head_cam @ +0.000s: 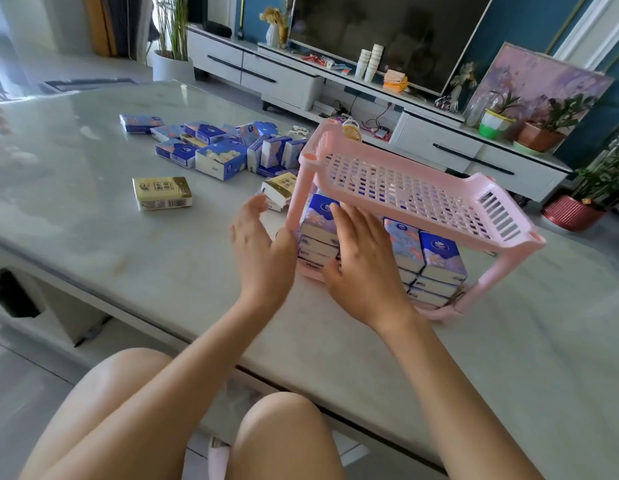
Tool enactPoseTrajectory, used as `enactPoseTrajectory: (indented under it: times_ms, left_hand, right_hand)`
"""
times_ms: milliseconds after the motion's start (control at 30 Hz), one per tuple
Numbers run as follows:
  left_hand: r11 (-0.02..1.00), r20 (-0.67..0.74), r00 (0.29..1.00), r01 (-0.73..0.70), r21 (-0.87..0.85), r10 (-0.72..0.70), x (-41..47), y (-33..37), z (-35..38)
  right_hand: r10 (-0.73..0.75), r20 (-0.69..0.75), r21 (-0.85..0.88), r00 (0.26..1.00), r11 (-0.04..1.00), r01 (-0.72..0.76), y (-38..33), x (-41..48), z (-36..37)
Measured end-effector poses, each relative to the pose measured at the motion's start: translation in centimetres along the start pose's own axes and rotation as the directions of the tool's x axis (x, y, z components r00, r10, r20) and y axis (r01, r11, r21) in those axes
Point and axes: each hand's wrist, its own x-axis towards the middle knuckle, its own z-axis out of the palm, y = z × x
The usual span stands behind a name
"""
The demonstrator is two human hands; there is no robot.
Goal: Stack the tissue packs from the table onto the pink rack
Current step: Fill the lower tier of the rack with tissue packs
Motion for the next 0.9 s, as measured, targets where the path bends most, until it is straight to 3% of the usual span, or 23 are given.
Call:
enactPoseTrajectory:
  times_ms: [100,267,467,900]
  left_hand:
    - [0.996,0.225,0.971,0.086,-0.026,-0.078,2.8,-0.4,-0.5]
    - [0.995,0.365,0.930,0.004,0.102,-0.041,2.8,-0.8,-0.3]
    - [0.996,0.412,0.911,-0.059,0.060,0.029,2.9,-0.7,0.4]
    - [0.994,0.361,0.932,-0.004,-0.107,0.043,2.8,-0.4,0.7]
  right_hand:
    - [0.004,0.057,-0.016,0.998,1.000,-0.003,0.1,0.4,0.3]
    - [0.030,0.065,-0.026,0.997,0.999,-0.028,0.3,0.6,0.7]
    - [0.021,-0.003,-0.064,1.000,0.998,-0.021,1.0,1.0,0.9]
    - [0.019,-0.071,-0.090,0.997,0.996,-0.025,1.1,1.6,2.0]
